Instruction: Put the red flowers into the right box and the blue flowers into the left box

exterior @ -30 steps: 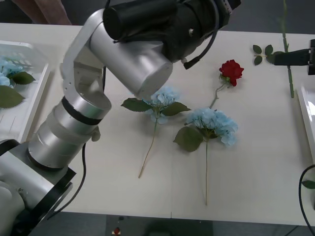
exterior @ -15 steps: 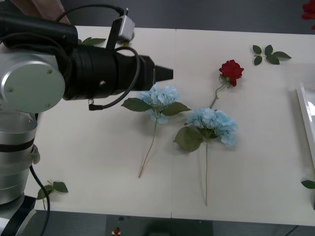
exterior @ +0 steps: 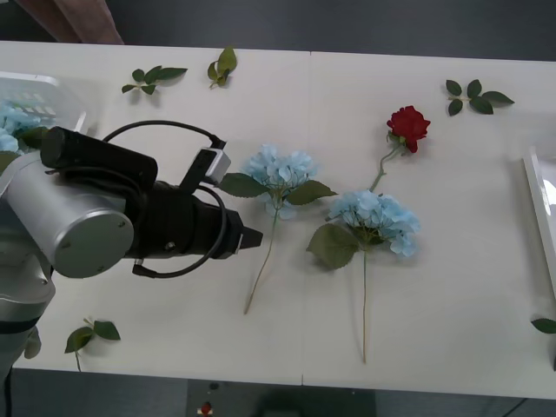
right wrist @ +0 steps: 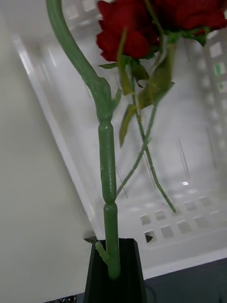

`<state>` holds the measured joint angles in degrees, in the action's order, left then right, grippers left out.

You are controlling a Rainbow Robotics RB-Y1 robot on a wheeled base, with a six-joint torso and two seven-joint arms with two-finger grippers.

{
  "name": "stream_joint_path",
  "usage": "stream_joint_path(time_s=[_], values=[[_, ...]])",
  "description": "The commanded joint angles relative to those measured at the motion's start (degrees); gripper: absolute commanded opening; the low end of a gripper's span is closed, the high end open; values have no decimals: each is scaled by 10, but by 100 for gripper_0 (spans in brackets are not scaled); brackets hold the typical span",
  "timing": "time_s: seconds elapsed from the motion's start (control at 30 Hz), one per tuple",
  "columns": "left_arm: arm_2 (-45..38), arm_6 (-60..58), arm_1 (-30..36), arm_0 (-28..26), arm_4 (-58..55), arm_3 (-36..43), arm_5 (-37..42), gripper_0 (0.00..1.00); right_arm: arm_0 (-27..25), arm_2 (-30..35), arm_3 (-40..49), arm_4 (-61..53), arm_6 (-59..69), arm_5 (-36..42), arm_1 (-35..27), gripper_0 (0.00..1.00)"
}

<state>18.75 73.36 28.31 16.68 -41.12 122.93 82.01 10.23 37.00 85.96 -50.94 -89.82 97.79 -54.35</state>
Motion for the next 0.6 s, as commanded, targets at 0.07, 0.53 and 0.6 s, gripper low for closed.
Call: stream_joint_path(time_s=[0.07, 0.53, 0.6], values=[[42, -27, 0, 8, 48, -2, -18, 100, -16, -19, 18, 43, 47, -43, -21, 0], [117, -44, -29, 63, 129, -134, -93, 100, -100, -81, 18, 60, 57, -192, -16, 0], [123, -46, -33, 69, 139, -143, -93, 100, -101, -83, 18, 63, 56, -194, -16, 0]])
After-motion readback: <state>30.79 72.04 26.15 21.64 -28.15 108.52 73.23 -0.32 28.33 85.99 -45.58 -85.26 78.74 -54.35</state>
